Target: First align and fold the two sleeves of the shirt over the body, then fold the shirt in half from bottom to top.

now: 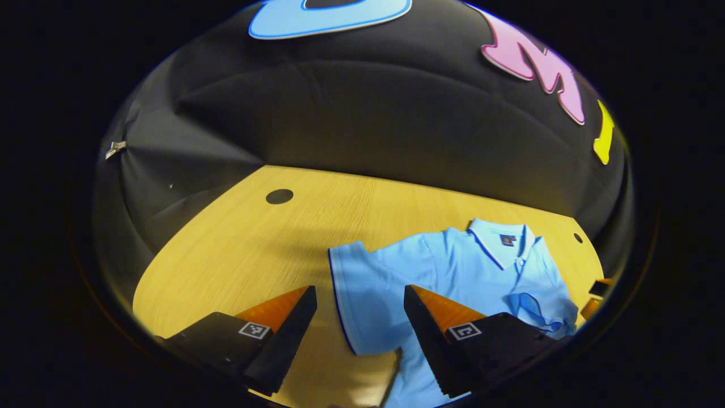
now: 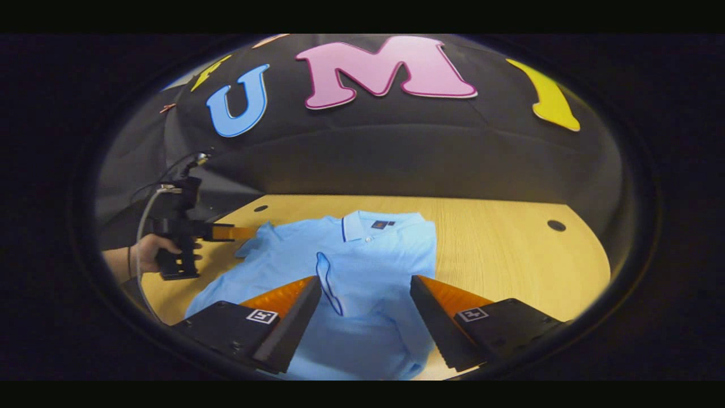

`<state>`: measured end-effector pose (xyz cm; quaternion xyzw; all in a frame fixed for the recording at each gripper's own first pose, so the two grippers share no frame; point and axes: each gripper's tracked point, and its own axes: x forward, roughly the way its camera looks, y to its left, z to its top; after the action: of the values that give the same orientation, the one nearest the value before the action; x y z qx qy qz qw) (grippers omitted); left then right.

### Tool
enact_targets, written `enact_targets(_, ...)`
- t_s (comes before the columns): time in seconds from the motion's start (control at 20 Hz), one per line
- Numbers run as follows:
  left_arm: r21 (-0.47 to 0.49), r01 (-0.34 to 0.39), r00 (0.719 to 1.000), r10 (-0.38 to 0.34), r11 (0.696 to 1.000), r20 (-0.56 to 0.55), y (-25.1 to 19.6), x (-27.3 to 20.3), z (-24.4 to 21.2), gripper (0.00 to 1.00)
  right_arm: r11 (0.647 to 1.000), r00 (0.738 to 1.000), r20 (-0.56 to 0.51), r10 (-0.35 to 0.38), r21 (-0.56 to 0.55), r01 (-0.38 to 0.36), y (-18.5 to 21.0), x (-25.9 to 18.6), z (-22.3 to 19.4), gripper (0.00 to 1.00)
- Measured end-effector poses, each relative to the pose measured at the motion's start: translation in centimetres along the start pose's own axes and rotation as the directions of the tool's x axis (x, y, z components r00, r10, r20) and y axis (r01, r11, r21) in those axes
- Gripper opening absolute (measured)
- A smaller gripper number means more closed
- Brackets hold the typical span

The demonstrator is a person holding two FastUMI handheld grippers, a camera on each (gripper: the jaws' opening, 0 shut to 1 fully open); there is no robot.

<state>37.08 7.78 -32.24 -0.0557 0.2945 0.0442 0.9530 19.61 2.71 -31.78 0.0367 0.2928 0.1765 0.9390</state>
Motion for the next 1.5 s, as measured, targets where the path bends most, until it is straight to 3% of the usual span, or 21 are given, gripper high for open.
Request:
enact_targets(0.25, 0.031, -0.013, 1.0, 0.014, 0.999, -0.025, 0.2, 4.1, 0.7, 0.97, 0.997, 0.998, -0.012, -0.054, 0.056, 0.055, -3.3, -2.5, -2.2, 0.98)
enact_targets(0.35, 0.09, -0.027, 0.999, 0.031, 0.996, -0.039, -0.3, 4.8, 0.4, 0.98, 0.995, 0.998, -0.016, -0.06, 0.079, 0.062, -4.0, -2.9, -2.9, 0.98)
enact_targets(0.45, 0.14, 0.015, 0.999, -0.008, 0.99, -0.048, -1.6, 5.0, 0.7, 0.93, 0.991, 0.998, -0.015, -0.066, 0.112, 0.067, -4.3, -2.9, -3.2, 0.98)
enact_targets(0.6, 0.164, 0.052, 0.997, -0.042, 0.985, -0.065, -3.2, 5.4, 0.6, 0.46, 0.987, 0.996, -0.031, -0.078, 0.138, 0.082, -4.7, -3.3, -3.8, 0.98)
enact_targets(0.75, 0.171, 0.041, 0.998, -0.031, 0.984, -0.06, -4.0, 5.5, 0.5, 0.22, 0.981, 0.996, -0.041, -0.083, 0.17, 0.089, -5.2, -4.0, -4.1, 0.98)
enact_targets(0.8, 0.165, 0.043, 0.997, -0.033, 0.985, -0.063, -4.3, 5.4, 0.5, 0.1, 0.981, 0.995, -0.042, -0.088, 0.171, 0.094, -5.6, -4.2, -4.2, 0.98)
enact_targets(1.05, 0.167, 0.036, 0.997, -0.024, 0.985, -0.073, -5.5, 4.6, 0.4, 0.07, 0.979, 0.993, -0.037, -0.111, 0.17, 0.116, -7.4, -5.2, -4.0, 0.98)
enact_targets(1.2, 0.188, 0.032, 0.999, -0.029, 0.982, -0.021, -7.1, 3.1, 2.4, 0.06, 0.976, 0.99, -0.029, -0.136, 0.169, 0.139, -8.4, -5.8, -3.7, 0.98)
enact_targets(1.3, 0.216, 0.049, 0.998, -0.055, 0.975, 0.02, -9.0, 1.2, 4.1, 0.06, 0.971, 0.987, -0.029, -0.157, 0.176, 0.16, -9.0, -6.5, -3.5, 0.98)
enact_targets(1.35, 0.231, 0.07, 0.997, -0.077, 0.97, 0.023, -10.5, 0.1, 4.5, 0.02, 0.97, 0.986, -0.024, -0.163, 0.179, 0.164, -9.1, -6.8, -3.3, 0.98)
enact_targets(1.4, 0.24, 0.086, 0.995, -0.095, 0.967, 0.026, -11.8, -0.8, 4.7, 0.06, 0.969, 0.986, -0.021, -0.168, 0.182, 0.169, -9.1, -7.1, -3.2, 0.98)
enact_targets(1.5, 0.255, 0.122, 0.991, -0.132, 0.959, 0.025, -14.9, -2.2, 4.6, 0.06, 0.966, 0.985, -0.019, -0.173, 0.194, 0.174, -9.1, -7.7, -3.0, 0.98)
